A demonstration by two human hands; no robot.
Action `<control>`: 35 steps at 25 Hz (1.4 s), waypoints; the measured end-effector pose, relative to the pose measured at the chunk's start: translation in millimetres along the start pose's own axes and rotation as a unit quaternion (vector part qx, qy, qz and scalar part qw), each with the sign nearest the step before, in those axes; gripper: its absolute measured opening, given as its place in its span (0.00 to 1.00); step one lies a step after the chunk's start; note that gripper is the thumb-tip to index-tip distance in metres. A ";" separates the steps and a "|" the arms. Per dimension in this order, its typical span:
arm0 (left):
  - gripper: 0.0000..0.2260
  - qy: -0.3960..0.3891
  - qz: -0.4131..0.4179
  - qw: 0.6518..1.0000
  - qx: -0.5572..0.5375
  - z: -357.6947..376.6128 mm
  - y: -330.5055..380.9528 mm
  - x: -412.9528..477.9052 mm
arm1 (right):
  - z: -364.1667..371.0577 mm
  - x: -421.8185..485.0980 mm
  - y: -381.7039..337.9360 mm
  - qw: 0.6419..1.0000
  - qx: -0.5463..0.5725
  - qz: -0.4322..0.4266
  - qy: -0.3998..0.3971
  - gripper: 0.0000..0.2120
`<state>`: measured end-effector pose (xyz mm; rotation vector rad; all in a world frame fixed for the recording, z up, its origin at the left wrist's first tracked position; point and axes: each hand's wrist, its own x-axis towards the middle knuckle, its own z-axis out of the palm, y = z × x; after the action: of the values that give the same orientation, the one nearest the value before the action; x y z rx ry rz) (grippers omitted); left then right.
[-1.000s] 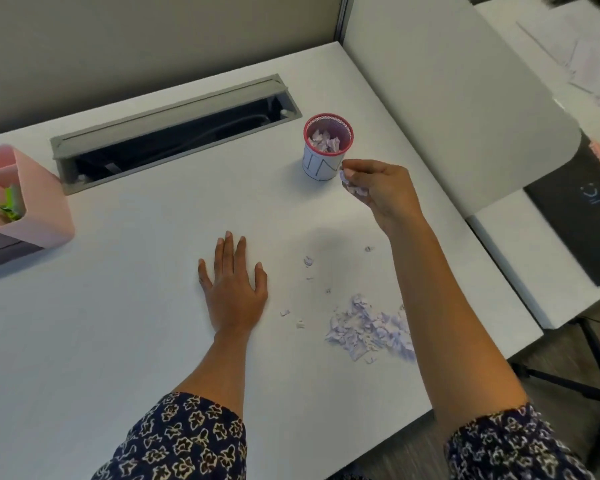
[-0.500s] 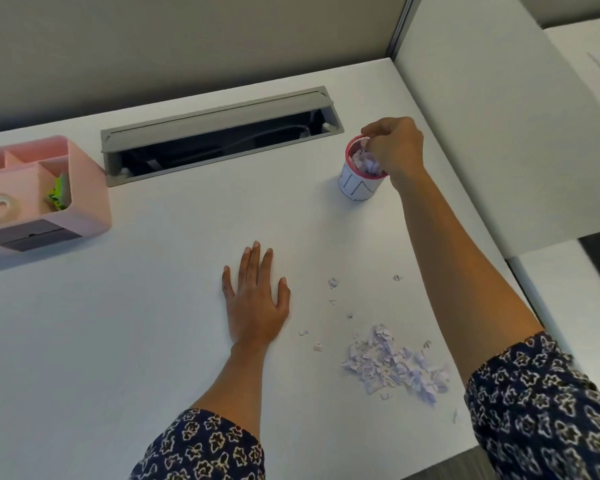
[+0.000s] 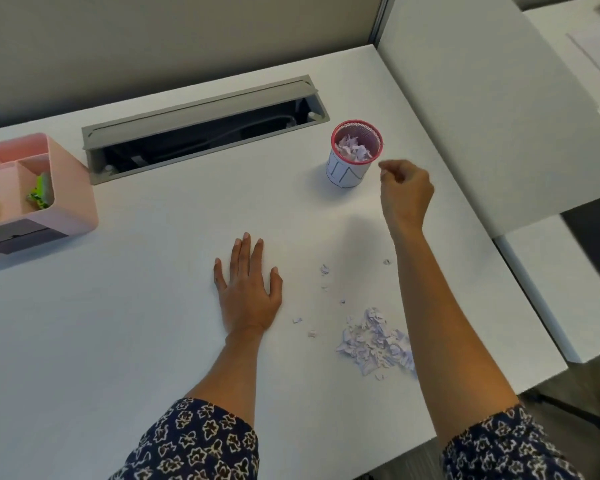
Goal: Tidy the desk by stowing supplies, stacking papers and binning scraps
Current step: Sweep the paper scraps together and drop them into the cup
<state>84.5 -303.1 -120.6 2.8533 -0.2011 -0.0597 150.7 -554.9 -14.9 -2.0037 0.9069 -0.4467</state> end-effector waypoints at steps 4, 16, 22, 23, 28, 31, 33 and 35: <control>0.26 0.003 0.000 1.000 0.003 -0.2 -0.1 -0.8 | -21.7 -39.9 75.7 0.985 -0.152 0.055 -0.060 0.15; 0.26 0.000 0.015 1.000 0.002 3.2 -3.0 -1.6 | 39.8 -162.1 85.1 0.933 -0.235 -0.135 -0.238 0.22; 0.26 0.002 0.031 1.000 0.001 5.8 -6.7 -4.0 | 38.7 -220.4 112.2 0.892 -0.281 -0.291 -0.203 0.20; 0.26 0.001 0.034 0.999 0.001 5.6 -7.3 -4.1 | 34.9 -224.9 121.4 0.882 -0.294 -0.317 -0.186 0.18; 0.27 -0.018 0.057 0.998 0.014 6.7 -12.2 -5.3 | -5.2 -227.4 149.7 0.836 -0.375 -0.383 -0.119 0.18; 0.28 -0.027 0.066 0.997 0.019 7.8 -15.0 -5.2 | -37.5 -222.8 151.7 0.875 -0.349 -0.329 -0.063 0.17; 0.28 -0.030 0.068 0.997 0.020 7.3 -15.8 -4.9 | -61.8 -220.8 158.5 0.922 -0.316 -0.221 -0.029 0.23; 0.28 -0.028 0.069 0.997 0.015 6.6 -15.8 -5.3 | -83.8 -220.5 172.0 0.944 -0.314 -0.098 0.007 0.33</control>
<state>80.9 -289.1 -131.2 2.8608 -0.4118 -0.1087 -121.8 -500.6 -104.5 -2.6931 0.9381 -0.2997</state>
